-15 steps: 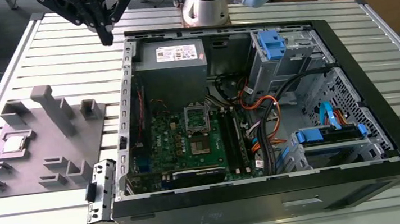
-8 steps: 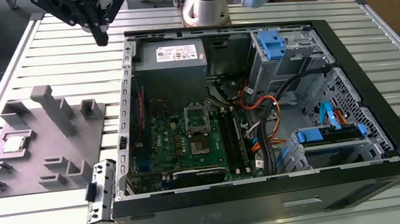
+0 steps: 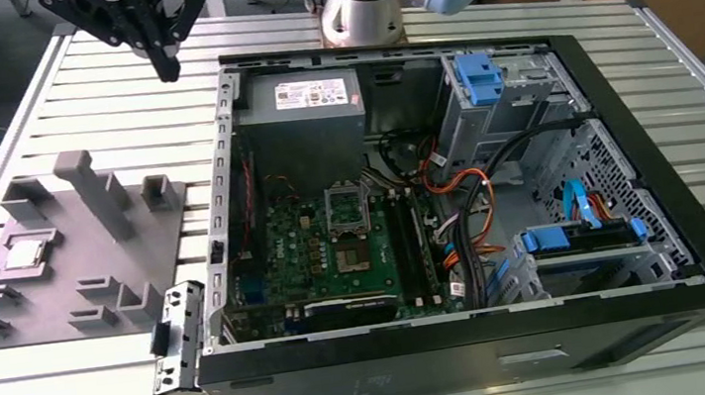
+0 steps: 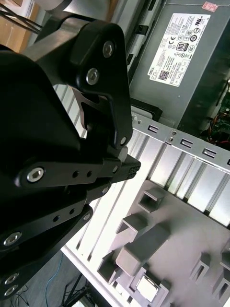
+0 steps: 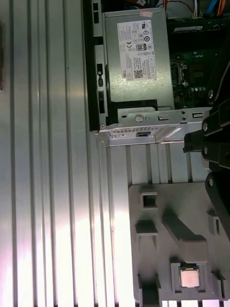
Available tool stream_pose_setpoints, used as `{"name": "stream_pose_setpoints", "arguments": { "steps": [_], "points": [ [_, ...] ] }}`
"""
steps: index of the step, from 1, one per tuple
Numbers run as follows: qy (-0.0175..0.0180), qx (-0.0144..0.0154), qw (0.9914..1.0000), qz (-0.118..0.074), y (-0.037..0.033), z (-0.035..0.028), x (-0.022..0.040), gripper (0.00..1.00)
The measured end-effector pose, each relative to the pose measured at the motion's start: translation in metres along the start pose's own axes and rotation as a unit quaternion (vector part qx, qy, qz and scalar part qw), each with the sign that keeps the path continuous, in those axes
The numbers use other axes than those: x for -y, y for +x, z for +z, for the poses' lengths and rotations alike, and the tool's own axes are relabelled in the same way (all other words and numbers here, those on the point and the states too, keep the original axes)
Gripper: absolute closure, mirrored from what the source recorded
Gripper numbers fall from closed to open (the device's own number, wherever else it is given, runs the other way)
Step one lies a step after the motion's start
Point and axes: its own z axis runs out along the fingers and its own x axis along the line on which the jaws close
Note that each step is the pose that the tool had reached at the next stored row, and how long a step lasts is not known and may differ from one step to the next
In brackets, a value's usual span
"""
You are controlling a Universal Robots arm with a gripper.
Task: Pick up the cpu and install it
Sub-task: 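Reach for the cpu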
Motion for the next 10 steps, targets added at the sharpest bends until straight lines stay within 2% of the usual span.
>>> {"name": "stream_pose_setpoints", "arguments": {
  "steps": [10],
  "points": [
    [-0.0002, 0.0026, 1.0, 0.0, 0.0131, -0.001, 0.001, 0.89]
  ]
}}
